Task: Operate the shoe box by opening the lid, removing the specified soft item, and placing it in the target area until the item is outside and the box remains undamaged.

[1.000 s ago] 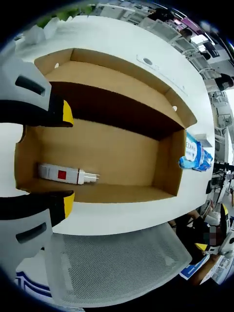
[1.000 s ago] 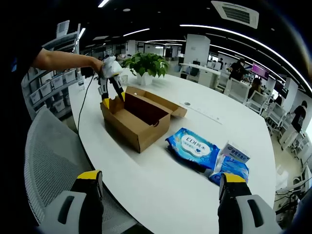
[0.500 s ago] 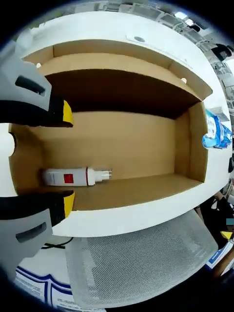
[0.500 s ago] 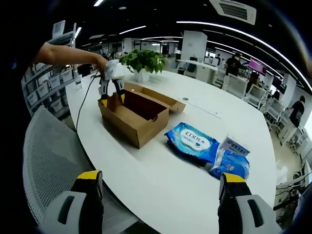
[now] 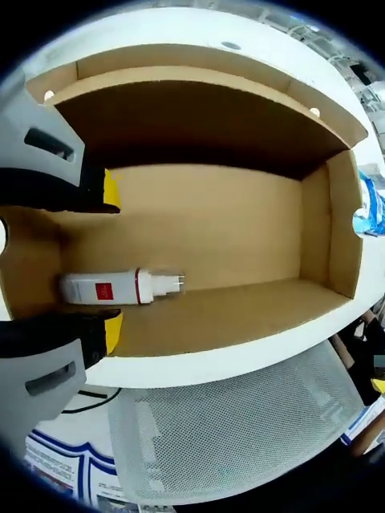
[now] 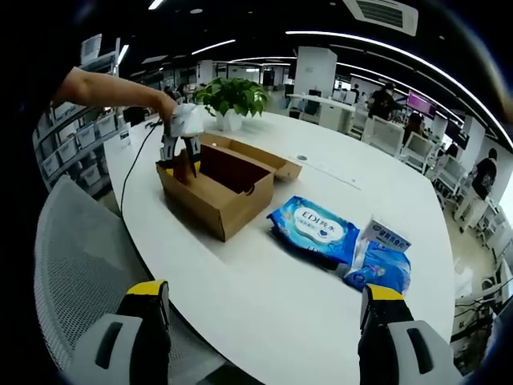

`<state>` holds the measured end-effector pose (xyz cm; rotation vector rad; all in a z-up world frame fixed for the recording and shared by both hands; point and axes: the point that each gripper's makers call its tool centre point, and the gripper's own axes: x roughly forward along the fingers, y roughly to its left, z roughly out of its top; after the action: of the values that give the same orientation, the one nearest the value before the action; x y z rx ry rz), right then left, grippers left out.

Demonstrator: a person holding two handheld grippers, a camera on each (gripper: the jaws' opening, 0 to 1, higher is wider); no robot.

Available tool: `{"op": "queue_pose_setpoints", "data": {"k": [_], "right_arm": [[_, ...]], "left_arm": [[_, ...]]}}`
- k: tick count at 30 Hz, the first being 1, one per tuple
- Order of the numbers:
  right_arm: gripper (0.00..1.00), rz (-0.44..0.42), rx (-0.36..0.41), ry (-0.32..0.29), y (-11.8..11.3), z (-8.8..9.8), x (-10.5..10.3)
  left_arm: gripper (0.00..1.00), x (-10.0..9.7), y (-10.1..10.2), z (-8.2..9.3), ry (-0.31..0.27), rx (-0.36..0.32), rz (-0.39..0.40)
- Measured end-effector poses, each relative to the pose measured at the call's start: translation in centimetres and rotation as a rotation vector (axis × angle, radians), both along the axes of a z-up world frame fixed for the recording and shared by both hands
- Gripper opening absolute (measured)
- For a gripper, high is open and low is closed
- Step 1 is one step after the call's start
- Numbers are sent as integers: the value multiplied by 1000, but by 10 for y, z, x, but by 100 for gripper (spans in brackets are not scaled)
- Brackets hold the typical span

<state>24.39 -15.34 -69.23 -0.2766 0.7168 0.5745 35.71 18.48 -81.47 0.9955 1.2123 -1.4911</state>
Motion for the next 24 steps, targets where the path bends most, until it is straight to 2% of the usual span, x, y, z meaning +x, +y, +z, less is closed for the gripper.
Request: {"op": "queue_pose_setpoints", "data": {"k": [12,20,24], "right_arm": [[100,-3,17,-6,6,1,-1],[100,1,20,-12,8,3,0],[100,1,24,-14,9,4,0]], "left_arm": [[45,-3,-1,-6,-14,-15,35],[48,7,-2,-5,-50,-40,70],[46,15,0,-5,-75,-36,79]]}}
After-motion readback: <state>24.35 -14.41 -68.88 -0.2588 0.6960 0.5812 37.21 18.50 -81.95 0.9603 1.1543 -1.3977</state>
